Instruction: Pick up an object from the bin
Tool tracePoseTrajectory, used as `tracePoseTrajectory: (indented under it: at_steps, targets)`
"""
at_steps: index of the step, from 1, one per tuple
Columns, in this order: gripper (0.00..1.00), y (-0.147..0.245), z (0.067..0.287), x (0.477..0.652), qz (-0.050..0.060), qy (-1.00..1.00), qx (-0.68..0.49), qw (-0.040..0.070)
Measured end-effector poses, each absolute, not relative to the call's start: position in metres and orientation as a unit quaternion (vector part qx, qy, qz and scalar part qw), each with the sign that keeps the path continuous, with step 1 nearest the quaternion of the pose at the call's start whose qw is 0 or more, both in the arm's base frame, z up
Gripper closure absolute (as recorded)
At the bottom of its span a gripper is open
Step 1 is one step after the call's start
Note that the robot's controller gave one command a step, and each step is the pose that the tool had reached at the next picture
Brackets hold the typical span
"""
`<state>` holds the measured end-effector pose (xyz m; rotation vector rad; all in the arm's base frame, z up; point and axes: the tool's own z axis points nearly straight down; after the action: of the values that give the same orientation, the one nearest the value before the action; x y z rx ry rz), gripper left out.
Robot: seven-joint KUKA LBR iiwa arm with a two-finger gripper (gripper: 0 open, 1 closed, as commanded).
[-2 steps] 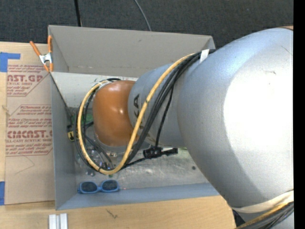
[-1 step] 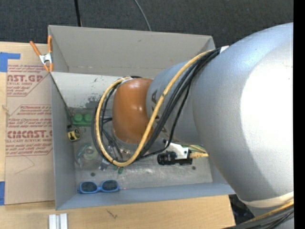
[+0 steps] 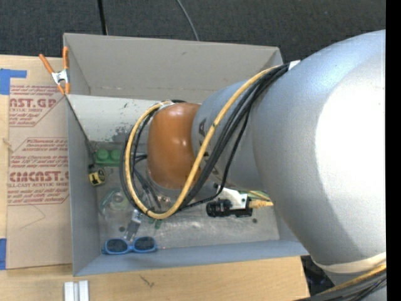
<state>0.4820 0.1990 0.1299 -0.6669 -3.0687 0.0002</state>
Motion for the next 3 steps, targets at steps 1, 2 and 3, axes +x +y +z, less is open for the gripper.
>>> tracePoseTrajectory:
  at_steps: [1,2,3]
  targets:
    - [0.0,0.171,0.071,0.515,-0.001,-0.985,-0.174,-0.002]
    - [0.0,0.162,0.123,0.483,-0.001,-0.941,0.34,-0.001]
    - [0.0,0.172,0.074,0.486,0.0,-0.953,0.303,-0.012]
